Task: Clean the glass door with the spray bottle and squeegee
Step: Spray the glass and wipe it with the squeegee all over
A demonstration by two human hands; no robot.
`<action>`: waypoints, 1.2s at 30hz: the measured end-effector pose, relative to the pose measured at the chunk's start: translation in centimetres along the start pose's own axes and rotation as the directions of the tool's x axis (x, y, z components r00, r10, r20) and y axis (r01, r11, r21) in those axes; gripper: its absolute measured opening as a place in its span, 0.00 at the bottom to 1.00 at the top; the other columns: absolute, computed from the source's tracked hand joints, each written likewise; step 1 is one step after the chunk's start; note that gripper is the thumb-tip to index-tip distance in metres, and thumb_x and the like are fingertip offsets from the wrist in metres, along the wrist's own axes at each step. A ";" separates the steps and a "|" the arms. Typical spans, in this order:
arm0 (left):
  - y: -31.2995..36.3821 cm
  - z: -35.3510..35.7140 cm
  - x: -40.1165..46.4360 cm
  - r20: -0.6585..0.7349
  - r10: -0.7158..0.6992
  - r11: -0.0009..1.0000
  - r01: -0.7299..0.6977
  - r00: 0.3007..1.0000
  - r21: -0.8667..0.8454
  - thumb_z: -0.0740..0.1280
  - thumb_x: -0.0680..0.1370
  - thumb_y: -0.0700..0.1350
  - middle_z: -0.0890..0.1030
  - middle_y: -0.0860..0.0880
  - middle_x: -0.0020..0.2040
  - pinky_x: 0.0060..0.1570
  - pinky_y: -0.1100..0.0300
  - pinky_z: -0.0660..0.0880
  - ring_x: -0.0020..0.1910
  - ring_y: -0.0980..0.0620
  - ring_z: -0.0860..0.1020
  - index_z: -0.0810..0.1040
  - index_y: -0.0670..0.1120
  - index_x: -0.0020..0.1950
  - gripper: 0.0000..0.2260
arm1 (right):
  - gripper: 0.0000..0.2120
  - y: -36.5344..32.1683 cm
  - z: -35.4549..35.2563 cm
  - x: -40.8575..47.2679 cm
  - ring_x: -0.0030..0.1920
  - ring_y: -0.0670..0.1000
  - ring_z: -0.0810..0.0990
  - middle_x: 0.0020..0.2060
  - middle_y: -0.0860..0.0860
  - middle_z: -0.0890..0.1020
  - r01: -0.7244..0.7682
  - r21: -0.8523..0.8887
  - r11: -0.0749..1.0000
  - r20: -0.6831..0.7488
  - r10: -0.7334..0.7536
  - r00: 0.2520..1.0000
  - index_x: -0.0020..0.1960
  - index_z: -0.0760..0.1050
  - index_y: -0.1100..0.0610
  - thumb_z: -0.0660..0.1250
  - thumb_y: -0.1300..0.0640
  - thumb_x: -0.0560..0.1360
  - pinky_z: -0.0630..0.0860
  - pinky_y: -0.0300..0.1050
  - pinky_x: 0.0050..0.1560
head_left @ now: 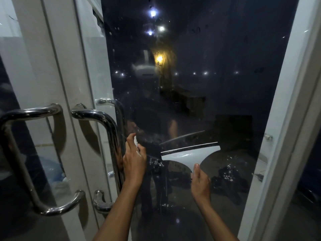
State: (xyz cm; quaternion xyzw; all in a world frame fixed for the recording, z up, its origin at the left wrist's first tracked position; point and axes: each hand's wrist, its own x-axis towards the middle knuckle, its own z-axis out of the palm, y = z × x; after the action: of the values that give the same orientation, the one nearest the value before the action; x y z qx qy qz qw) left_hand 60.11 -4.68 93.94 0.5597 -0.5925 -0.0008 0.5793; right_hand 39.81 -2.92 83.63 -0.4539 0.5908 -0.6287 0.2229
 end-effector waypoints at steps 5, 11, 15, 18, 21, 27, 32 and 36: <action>-0.5 0.2 -0.5 0.045 0.005 1.000 -0.005 0.999 0.004 0.61 0.82 0.41 0.80 0.38 0.54 0.36 0.54 0.69 0.40 0.38 0.80 0.65 0.48 0.68 0.15 | 0.30 -0.2 0.3 0.2 0.26 0.41 0.69 0.22 0.43 0.70 0.215 -0.122 0.969 0.066 -0.208 0.976 0.30 0.66 0.51 0.47 0.32 0.80 0.69 0.42 0.31; -0.4 -0.2 -1.0 0.078 0.066 0.998 -0.065 0.995 -0.020 0.60 0.82 0.43 0.80 0.41 0.54 0.35 0.47 0.77 0.38 0.41 0.80 0.61 0.56 0.69 0.17 | 0.31 -3.0 1.9 0.7 0.32 0.52 0.77 0.28 0.51 0.76 0.584 -0.541 0.605 0.464 -0.364 0.808 0.32 0.66 0.52 0.43 0.31 0.80 0.69 0.49 0.36; -0.7 -0.3 -1.3 0.083 0.060 0.998 -0.058 0.995 -0.023 0.59 0.82 0.45 0.80 0.42 0.56 0.36 0.51 0.75 0.37 0.46 0.78 0.61 0.56 0.69 0.17 | 0.30 -4.9 4.2 1.5 0.32 0.53 0.77 0.28 0.51 0.75 0.692 -0.538 0.481 0.575 -0.390 0.719 0.34 0.67 0.52 0.44 0.32 0.81 0.66 0.48 0.36; -0.7 -0.2 -1.2 0.057 0.029 0.999 -0.028 0.998 -0.018 0.59 0.82 0.46 0.80 0.43 0.51 0.36 0.50 0.76 0.37 0.47 0.78 0.62 0.56 0.67 0.15 | 0.30 -5.0 5.2 1.7 0.29 0.53 0.75 0.24 0.51 0.70 0.758 -0.509 0.406 0.647 -0.401 0.649 0.30 0.62 0.51 0.45 0.32 0.80 0.58 0.47 0.31; -0.5 -0.2 -1.2 0.037 0.050 0.998 -0.049 0.998 -0.030 0.59 0.82 0.46 0.78 0.50 0.48 0.35 0.51 0.77 0.36 0.52 0.77 0.62 0.59 0.66 0.15 | 0.29 -5.1 5.7 1.8 0.31 0.56 0.78 0.24 0.52 0.68 0.786 -0.498 0.365 0.683 -0.393 0.616 0.30 0.60 0.51 0.44 0.33 0.79 0.56 0.48 0.34; -1.1 0.0 -1.3 0.032 0.097 0.995 -0.096 0.995 -0.021 0.60 0.82 0.45 0.80 0.47 0.56 0.35 0.52 0.77 0.39 0.48 0.81 0.62 0.61 0.70 0.19 | 0.27 -5.6 5.4 2.7 0.39 0.57 0.81 0.35 0.53 0.82 0.749 -0.560 0.356 0.665 -0.346 0.662 0.36 0.69 0.50 0.44 0.34 0.81 0.63 0.49 0.38; -1.0 0.1 -1.7 0.026 0.109 0.994 -0.109 0.994 0.014 0.62 0.82 0.42 0.80 0.43 0.57 0.36 0.45 0.80 0.38 0.42 0.82 0.62 0.56 0.71 0.19 | 0.31 -4.5 2.7 4.4 0.48 0.59 0.82 0.45 0.54 0.84 0.673 -0.640 0.371 0.632 -0.244 0.736 0.42 0.77 0.51 0.44 0.34 0.82 0.67 0.52 0.44; -0.6 0.2 -1.7 -0.014 0.080 0.997 -0.080 0.997 0.005 0.63 0.82 0.39 0.78 0.41 0.63 0.48 0.41 0.80 0.49 0.37 0.82 0.66 0.50 0.73 0.20 | 0.33 -1.6 -1.5 6.0 0.47 0.55 0.82 0.45 0.52 0.84 0.566 -0.719 0.403 0.565 -0.134 0.814 0.45 0.79 0.51 0.42 0.32 0.81 0.67 0.50 0.42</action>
State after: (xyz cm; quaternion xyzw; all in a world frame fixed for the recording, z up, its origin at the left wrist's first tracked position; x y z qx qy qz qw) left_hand 59.83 -3.88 92.35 0.5369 -0.6103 0.0278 0.5819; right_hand 36.00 -6.67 87.18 -0.7422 0.6476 -0.1631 -0.0562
